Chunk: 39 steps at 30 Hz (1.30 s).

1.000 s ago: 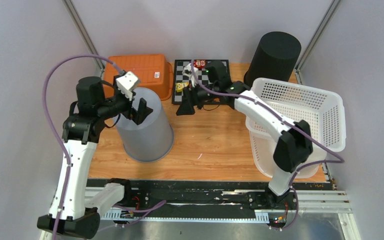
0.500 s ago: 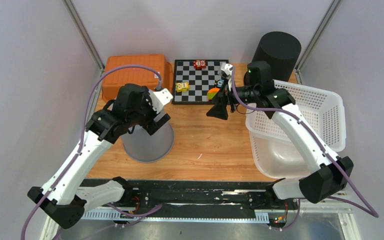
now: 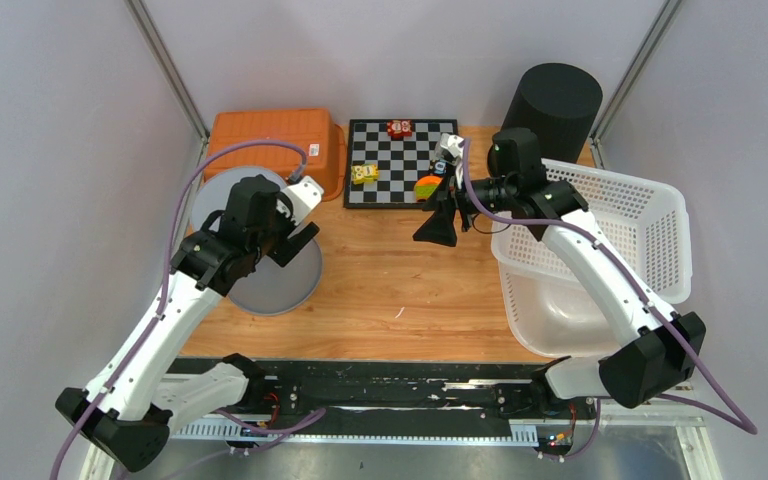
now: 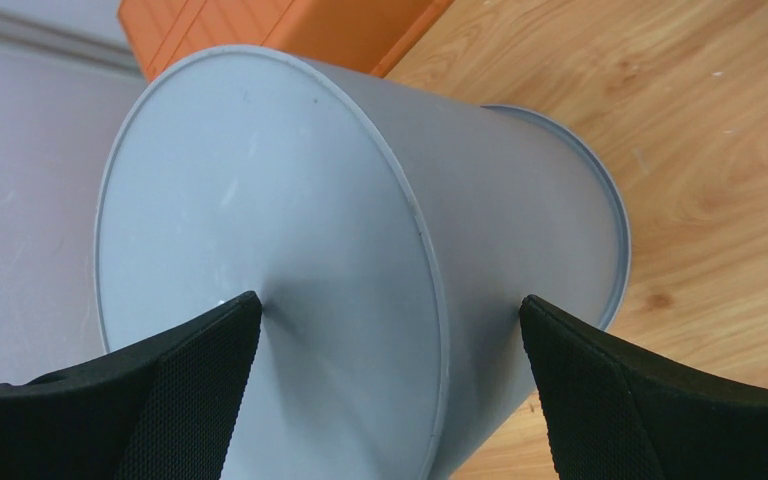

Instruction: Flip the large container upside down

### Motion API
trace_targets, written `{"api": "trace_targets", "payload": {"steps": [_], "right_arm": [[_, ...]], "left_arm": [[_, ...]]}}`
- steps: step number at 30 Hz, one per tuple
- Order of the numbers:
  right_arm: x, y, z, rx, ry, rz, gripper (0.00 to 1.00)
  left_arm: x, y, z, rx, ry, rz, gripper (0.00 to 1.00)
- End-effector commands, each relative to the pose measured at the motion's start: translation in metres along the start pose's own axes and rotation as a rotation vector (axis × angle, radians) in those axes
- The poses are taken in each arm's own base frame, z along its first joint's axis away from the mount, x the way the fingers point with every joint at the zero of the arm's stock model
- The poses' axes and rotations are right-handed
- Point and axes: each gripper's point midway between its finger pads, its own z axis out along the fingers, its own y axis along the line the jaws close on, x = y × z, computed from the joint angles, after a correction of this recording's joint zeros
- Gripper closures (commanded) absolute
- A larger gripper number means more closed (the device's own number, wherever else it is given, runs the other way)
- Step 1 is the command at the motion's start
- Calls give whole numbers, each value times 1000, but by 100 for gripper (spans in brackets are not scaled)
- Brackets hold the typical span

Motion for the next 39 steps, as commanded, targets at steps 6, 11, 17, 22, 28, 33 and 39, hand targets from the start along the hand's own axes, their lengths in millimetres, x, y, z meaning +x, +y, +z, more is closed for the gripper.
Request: {"api": "trace_targets", "payload": {"steps": [6,11,17,22,28,33,39], "right_arm": [[-3,6,-5,-22,-28,-17,16],[-3,7,-5,-22,-30,-18,16],[-2,7,-5,-22,-30,-15,16],[-2,8,-5,-26,-31,-16,16],[-2,9,-6,-27,-34,-22,16],[-5,11,-8,-27,-40,-34,16],[-12,13,-20,26,-31,-87,16]], "left_arm": [[42,26,8,-56,114,-61,0],[49,35,13,-75,131,-80,0],[56,50,22,-101,153,-100,0],[58,61,28,-121,163,-107,0],[63,74,35,-146,188,-114,0],[63,75,35,-140,185,-121,0],[55,75,29,-120,156,-122,0]]}}
